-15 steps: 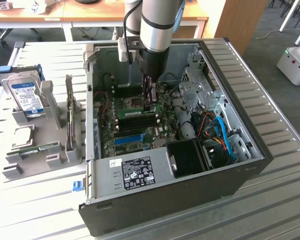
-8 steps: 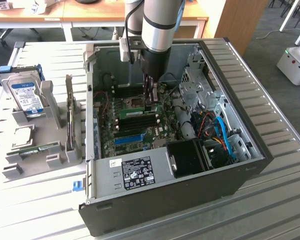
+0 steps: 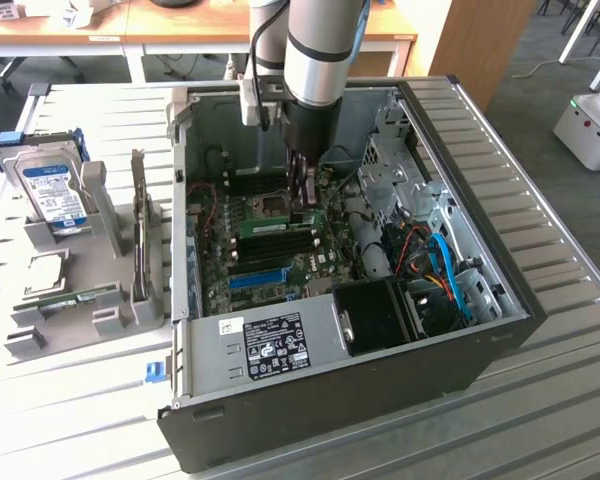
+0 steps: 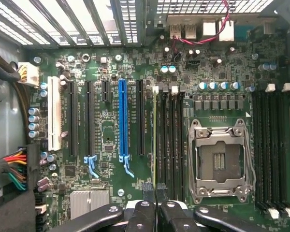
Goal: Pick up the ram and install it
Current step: 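Insert the ram into the slot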
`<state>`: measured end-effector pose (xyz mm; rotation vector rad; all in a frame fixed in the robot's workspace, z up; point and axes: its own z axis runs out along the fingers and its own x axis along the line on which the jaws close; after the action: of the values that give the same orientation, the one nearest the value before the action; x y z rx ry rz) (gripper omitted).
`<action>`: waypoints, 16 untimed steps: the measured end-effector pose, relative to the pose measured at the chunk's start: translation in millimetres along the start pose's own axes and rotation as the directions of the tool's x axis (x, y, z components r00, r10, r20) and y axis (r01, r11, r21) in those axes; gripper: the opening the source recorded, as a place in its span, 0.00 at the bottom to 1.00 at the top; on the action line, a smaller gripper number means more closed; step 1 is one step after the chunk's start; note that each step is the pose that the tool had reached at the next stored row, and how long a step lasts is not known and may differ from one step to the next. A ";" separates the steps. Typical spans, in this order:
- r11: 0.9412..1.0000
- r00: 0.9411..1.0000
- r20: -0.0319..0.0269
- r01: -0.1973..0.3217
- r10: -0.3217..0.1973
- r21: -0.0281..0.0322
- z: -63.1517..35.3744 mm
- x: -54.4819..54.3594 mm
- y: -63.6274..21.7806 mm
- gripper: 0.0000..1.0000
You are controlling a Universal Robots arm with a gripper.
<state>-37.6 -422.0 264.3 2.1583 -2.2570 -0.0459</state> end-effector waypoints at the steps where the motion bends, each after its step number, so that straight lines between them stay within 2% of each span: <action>1: 1.000 1.000 0.000 0.000 0.000 0.000 2.6 0.0 -0.1 0.12; 9: 1.000 1.000 0.000 -0.001 0.001 0.000 13.3 0.1 -0.5 0.12; 16: 1.000 1.000 0.000 -0.001 0.001 0.000 18.8 0.2 -0.6 0.12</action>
<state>-37.6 -422.1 245.6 2.1565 -2.2585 -0.0457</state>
